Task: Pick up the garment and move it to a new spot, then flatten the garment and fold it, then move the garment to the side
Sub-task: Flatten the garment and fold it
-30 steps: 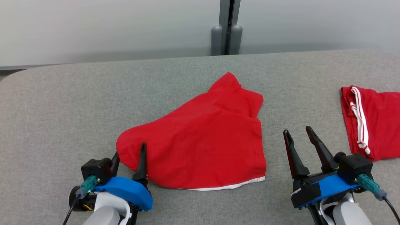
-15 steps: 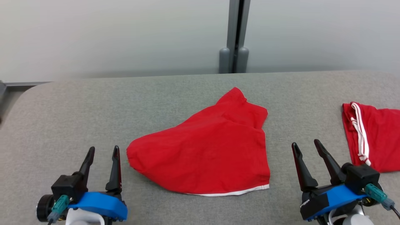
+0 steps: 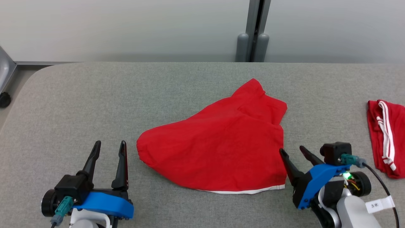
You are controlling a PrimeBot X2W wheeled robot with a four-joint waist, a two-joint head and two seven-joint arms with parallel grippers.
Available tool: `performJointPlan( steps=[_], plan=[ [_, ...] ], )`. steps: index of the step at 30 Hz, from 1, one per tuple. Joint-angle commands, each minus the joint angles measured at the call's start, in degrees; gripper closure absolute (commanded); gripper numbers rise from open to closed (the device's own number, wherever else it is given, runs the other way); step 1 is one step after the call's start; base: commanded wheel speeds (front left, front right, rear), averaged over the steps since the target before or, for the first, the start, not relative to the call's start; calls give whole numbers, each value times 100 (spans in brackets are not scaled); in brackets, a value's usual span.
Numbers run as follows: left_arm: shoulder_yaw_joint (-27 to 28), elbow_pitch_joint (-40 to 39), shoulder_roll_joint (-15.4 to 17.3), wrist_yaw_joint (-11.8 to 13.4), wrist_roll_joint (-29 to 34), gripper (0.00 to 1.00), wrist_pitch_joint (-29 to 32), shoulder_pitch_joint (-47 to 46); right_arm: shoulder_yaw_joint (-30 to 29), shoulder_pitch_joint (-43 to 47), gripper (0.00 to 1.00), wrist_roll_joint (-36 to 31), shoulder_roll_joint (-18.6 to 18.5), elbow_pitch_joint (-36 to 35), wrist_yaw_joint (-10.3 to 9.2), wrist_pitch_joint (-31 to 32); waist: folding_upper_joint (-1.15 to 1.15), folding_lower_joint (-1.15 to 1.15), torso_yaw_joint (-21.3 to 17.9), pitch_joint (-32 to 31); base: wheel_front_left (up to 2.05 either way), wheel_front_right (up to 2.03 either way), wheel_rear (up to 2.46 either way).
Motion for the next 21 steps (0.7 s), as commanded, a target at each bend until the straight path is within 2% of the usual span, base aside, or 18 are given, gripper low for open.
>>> performJointPlan(
  steps=[1, 8, 15, 16, 17, 21],
  plan=[
    [53, 25, -37, -43, 50, 0, -22, -114, -91, -207, 0, -98, 15, 103, 2, 81, 0, 0, 93, 108, 0, 0, 0],
    [222, 69, -209, -232, 280, 0, -24, -327, -228, -1013, 0, -262, 84, 873, 1, 319, 0, 0, 219, 399, 0, 0, 0],
    [362, 135, -350, -363, 441, 0, -23, -410, 66, -1503, 0, -57, 106, 1503, 1, 196, 0, 0, 254, 549, 0, 0, 0],
    [382, 145, -364, -375, 461, 0, -23, -414, 116, -1556, 47, -2, 105, 1560, 1, 151, 0, 0, 253, 566, 0, 0, 0],
    [404, 150, -374, -400, 472, 0, -23, -423, 168, -1606, 98, 47, 99, 1593, 1, 117, 0, 0, 251, 583, 0, 0, 0],
    [473, 133, -410, -458, 554, 0, -23, -475, 100, -1885, 100, 170, -45, 1667, 1, -141, 0, 0, 244, 680, 0, 0, 0]
  ],
)
